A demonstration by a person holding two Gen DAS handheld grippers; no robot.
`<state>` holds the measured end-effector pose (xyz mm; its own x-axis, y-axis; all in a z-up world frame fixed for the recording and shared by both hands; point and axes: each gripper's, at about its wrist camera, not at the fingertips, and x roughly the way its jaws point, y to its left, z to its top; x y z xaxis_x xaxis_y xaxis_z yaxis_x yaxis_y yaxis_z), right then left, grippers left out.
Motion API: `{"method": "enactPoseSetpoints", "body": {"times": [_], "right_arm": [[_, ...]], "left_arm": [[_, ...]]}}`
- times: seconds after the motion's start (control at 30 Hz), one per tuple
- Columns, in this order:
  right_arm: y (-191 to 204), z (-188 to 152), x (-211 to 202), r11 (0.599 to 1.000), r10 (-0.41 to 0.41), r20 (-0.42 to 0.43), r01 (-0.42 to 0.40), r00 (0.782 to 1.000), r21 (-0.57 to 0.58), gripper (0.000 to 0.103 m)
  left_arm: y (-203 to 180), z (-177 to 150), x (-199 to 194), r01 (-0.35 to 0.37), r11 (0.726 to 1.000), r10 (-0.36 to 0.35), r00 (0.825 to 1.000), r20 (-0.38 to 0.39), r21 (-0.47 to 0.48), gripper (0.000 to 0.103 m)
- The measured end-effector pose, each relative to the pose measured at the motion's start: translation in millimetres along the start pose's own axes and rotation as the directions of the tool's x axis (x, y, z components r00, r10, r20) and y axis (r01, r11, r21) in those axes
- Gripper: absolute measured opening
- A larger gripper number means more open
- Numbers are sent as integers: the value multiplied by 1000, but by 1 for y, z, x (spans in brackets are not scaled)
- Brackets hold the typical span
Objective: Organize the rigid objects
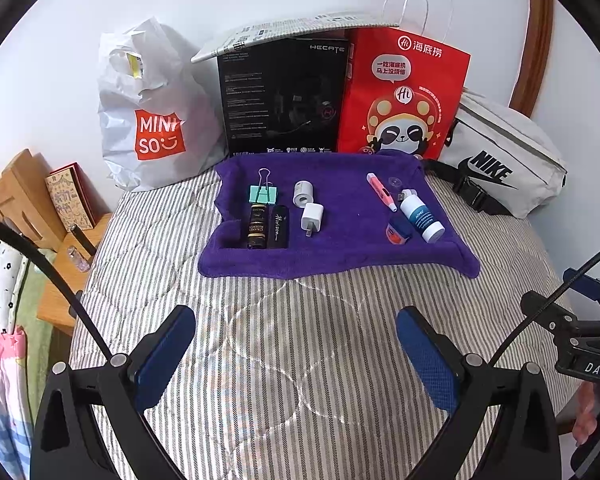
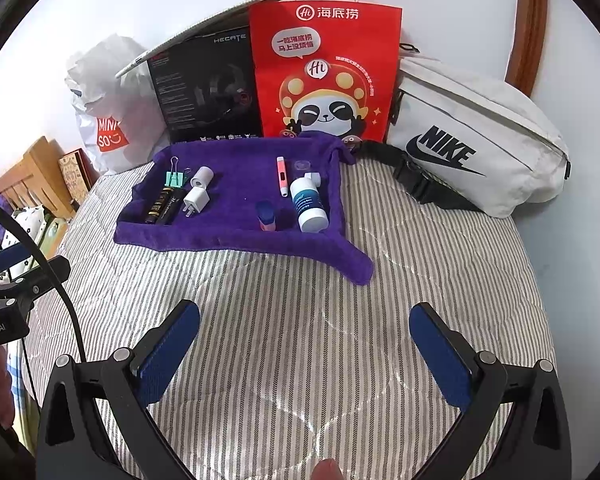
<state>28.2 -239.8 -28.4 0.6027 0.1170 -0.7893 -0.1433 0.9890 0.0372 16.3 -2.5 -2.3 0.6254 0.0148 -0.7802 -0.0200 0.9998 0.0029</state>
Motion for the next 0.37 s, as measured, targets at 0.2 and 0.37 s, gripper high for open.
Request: {"method": "enactPoseSetpoints", "body": {"times": [0.2,0.37], "right_arm": [[0,0,0,1000,-1,1,1,1000,1,103],[0,0,0,1000,3,1,-3,1000,5,103]], "left_arm": [[1,1,1,6,1000,-6,1000,-5,0,102],[-1,2,3,6,1000,-6,1000,12,15,102]]}}
